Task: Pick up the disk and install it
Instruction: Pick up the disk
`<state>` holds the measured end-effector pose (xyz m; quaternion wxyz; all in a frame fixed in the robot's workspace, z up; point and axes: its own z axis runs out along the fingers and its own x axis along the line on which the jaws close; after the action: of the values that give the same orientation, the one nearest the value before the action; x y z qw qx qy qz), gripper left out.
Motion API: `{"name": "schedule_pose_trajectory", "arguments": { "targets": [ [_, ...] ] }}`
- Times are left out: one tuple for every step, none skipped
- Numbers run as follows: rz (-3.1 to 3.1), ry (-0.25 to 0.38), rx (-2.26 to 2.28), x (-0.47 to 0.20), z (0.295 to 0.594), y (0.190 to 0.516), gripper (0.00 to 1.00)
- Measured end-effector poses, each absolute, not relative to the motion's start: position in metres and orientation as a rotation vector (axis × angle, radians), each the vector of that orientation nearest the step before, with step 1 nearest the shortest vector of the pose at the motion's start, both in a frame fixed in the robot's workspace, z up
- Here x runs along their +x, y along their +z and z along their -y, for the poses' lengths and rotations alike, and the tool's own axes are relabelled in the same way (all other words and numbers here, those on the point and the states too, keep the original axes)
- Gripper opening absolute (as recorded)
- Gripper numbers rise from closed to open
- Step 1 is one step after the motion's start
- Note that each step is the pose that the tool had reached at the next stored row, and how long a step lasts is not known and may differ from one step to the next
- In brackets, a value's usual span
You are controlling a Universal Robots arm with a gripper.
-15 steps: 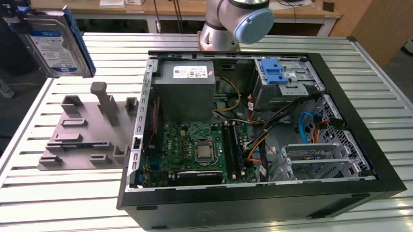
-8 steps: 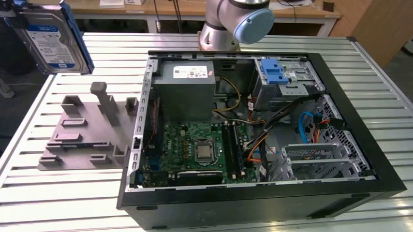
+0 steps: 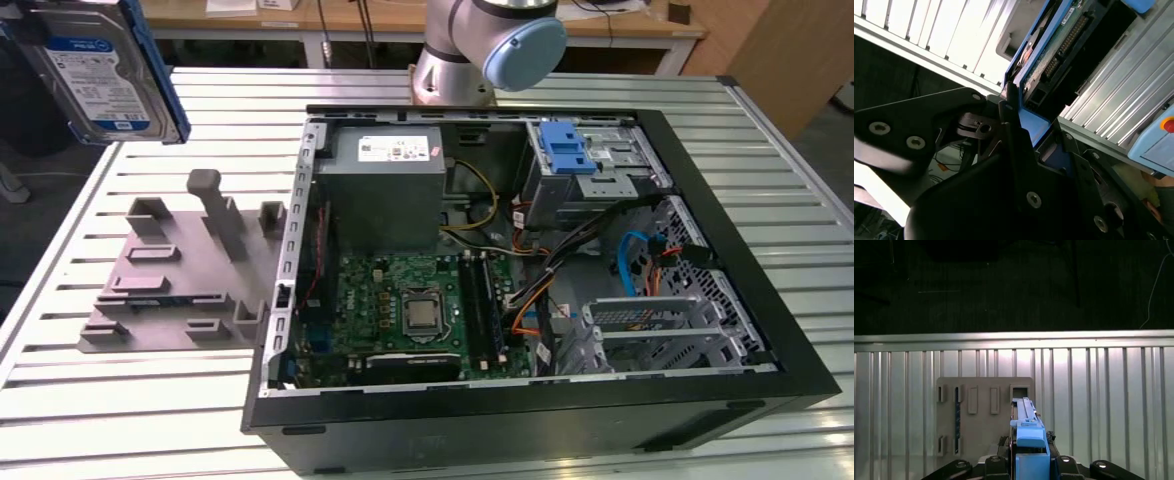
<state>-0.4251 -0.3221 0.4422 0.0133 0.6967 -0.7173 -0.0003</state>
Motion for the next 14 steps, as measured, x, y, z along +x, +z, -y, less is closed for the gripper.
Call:
{"name": "schedule_pose_trajectory", "arguments": {
  "targets": [
    [2.234,0.0,2.171,-0.425,0.322,0.442,0.36],
    [2.235,0.0,2.171,-0.426,0.322,0.442,0.36],
    [2.235,0.001,2.171,-0.426,0.322,0.442,0.36],
    [2.236,0.002,2.172,-0.426,0.322,0.442,0.36],
    [2.236,0.002,2.172,-0.426,0.322,0.443,0.36],
    [2.236,0.002,2.172,-0.426,0.322,0.444,0.36],
    [2.236,0.002,2.172,-0.426,0.322,0.445,0.36],
    [2.236,0.002,2.172,-0.426,0.322,0.446,0.36],
    [2.236,0.002,2.172,-0.426,0.322,0.448,0.36],
    [2.236,0.002,2.172,-0.426,0.322,0.449,0.36],
    [2.236,0.002,2.172,-0.426,0.322,0.45,0.36],
    [2.236,0.002,2.172,-0.426,0.322,0.452,0.36],
    [2.236,0.002,2.172,-0.426,0.322,0.453,0.36],
    [2.236,0.002,2.172,-0.426,0.322,0.455,0.36]
  ]
}}
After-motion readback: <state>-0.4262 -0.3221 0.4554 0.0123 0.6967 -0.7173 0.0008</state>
